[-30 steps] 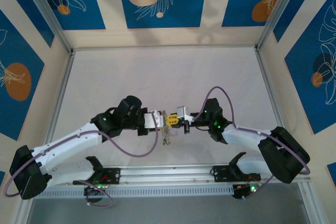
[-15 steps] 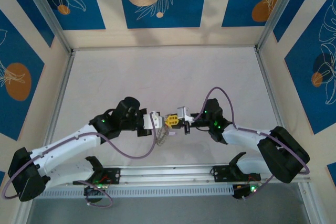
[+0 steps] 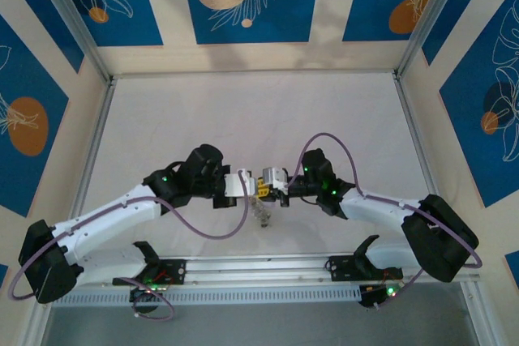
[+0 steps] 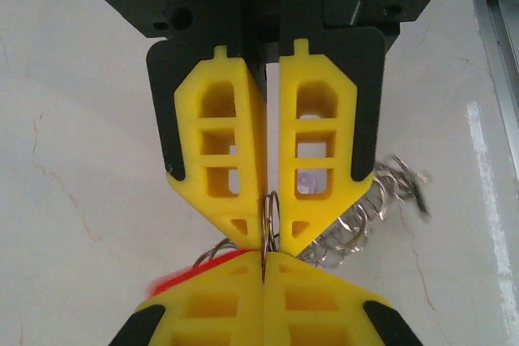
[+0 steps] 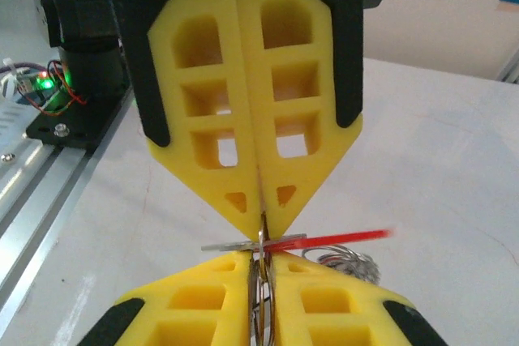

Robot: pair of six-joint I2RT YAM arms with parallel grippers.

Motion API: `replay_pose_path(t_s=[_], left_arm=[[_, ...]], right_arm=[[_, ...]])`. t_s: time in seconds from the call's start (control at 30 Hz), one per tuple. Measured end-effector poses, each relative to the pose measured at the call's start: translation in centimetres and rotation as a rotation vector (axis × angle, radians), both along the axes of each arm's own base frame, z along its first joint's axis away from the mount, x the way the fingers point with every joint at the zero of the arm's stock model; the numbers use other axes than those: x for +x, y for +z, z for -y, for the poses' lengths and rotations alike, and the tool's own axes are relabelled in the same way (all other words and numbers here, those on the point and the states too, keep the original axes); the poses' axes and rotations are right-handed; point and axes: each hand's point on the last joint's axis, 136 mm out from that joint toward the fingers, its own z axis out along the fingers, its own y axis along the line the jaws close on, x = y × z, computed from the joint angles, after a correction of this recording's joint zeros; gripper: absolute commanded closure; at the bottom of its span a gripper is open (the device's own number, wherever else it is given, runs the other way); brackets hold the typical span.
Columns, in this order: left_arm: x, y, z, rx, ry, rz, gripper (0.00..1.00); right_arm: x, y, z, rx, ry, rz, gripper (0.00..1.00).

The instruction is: Put the keys on the keyring

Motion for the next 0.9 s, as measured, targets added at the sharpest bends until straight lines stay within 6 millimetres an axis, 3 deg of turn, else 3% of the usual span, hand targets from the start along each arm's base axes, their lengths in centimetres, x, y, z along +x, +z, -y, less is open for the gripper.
replay_pose_path(t_s=[0.17, 0.57, 0.7, 0.83, 0.9], left_arm=[[0.0, -0.2, -0.1, 0.009, -0.004, 0.001, 1.00], [-0.3, 0.1, -1.0, 0.008, 0.001, 0.043, 1.00], [-0.4, 0.1, -1.4, 0.009, 0.002, 0.068, 1.00], [-0.3, -0.3, -1.7, 0.019, 0.011, 0.071, 1.00], [-0.3, -0.5, -1.6, 0.016, 0.010, 0.075, 0.76]], right_arm=[[0.0, -0.3, -0.1, -0.025, -0.003, 0.022, 0.96], [0.0, -0.7, 0.0, -0.041, 0.002, 0.035, 0.92], [0.1, -1.6, 0.5, -0.075, -0.005, 0.015, 1.00], [0.2, -2.3, 1.0, -0.102, -0.016, -0.010, 1.00], [0.2, -2.5, 1.1, -0.108, -0.016, -0.015, 1.00]])
